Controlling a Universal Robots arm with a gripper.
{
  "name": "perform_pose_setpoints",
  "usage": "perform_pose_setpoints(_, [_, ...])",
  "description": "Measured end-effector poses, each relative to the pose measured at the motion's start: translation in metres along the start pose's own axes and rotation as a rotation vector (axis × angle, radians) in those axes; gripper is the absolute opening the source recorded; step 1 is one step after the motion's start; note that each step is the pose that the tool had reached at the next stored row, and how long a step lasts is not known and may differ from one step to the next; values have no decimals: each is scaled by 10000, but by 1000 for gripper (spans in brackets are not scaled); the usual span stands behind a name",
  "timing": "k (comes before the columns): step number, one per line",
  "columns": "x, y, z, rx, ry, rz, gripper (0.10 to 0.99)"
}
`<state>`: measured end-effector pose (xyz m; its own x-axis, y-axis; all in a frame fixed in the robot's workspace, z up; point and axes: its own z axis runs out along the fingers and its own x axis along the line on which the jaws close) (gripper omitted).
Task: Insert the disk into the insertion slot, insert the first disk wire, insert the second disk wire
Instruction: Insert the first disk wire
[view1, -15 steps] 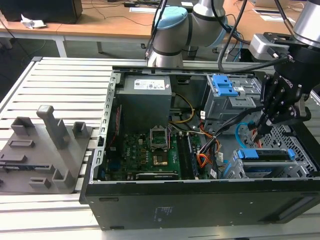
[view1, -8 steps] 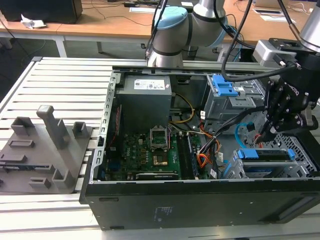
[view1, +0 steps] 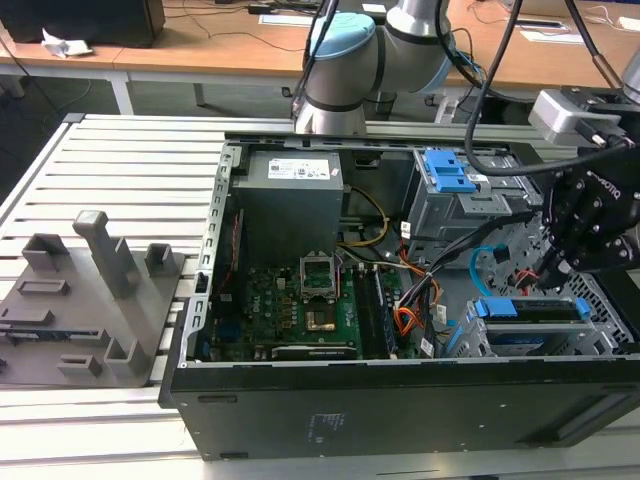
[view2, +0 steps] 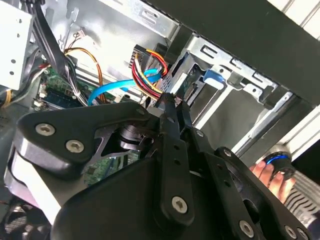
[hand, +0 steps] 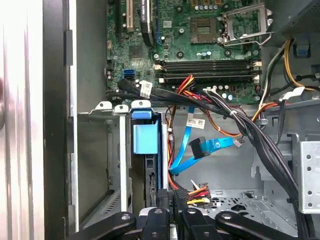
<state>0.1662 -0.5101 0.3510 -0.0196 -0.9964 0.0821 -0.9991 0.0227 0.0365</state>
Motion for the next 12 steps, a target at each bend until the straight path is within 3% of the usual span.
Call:
perform_pose_setpoints(5, [207, -5, 26, 7, 4, -78, 165])
perform_pose_setpoints(12, [162, -5, 46, 6, -50, -87, 165])
